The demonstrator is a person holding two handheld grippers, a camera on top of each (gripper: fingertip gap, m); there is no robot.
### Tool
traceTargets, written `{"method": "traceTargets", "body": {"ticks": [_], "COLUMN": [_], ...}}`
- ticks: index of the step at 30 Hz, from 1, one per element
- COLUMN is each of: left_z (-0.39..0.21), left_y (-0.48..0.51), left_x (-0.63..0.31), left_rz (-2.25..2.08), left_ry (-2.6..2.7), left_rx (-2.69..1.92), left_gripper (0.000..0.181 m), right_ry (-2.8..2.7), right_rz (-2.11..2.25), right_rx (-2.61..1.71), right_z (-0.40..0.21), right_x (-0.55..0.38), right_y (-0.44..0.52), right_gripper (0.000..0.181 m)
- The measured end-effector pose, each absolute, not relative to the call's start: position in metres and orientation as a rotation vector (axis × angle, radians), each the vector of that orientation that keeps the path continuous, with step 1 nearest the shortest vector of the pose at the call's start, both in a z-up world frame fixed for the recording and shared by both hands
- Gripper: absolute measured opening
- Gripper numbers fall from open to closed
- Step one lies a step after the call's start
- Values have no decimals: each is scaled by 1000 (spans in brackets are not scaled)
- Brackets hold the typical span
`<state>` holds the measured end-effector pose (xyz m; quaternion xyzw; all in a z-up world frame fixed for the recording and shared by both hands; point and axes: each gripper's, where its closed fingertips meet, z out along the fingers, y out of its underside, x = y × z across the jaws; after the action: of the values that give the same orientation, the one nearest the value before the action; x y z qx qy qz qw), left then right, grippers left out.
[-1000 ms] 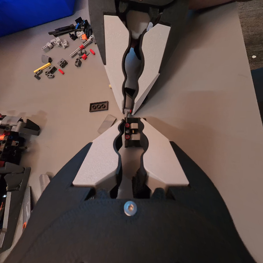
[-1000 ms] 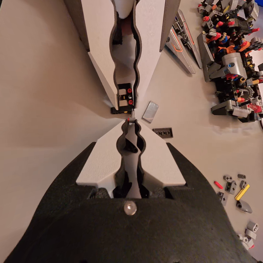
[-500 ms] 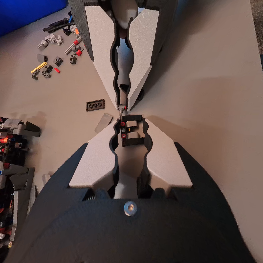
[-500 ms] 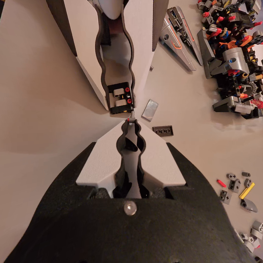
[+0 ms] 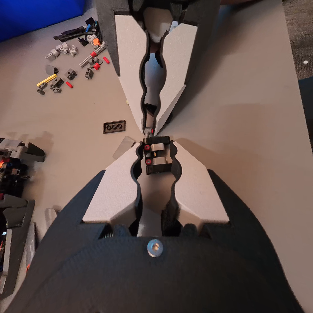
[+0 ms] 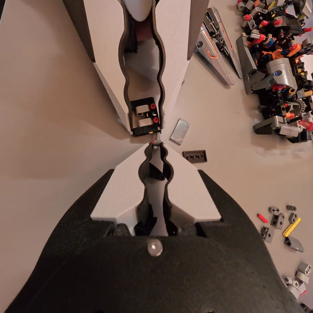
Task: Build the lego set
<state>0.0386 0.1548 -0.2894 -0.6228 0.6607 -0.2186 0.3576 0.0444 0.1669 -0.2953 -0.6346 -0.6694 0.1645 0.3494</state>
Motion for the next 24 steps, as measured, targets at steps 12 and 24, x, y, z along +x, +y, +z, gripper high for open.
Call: {"method": "traceTargets", "body": {"ticks": [12, 24], "left_z": [-291, -287], "left_y": [156, 162], "left_x": [38, 37], "left_rz": [-505, -342], "left_ry": [1721, 1734], "left_rx": [-1576, -1467], "left_gripper": [29, 29], "right_ry": [-1773, -1780], "right_rz": [261, -9], "right_rx": [-1583, -1458], "right_z": [-294, -288], "right_x": [44, 43], "right_y": [169, 175], "right_gripper": [6, 7]}}
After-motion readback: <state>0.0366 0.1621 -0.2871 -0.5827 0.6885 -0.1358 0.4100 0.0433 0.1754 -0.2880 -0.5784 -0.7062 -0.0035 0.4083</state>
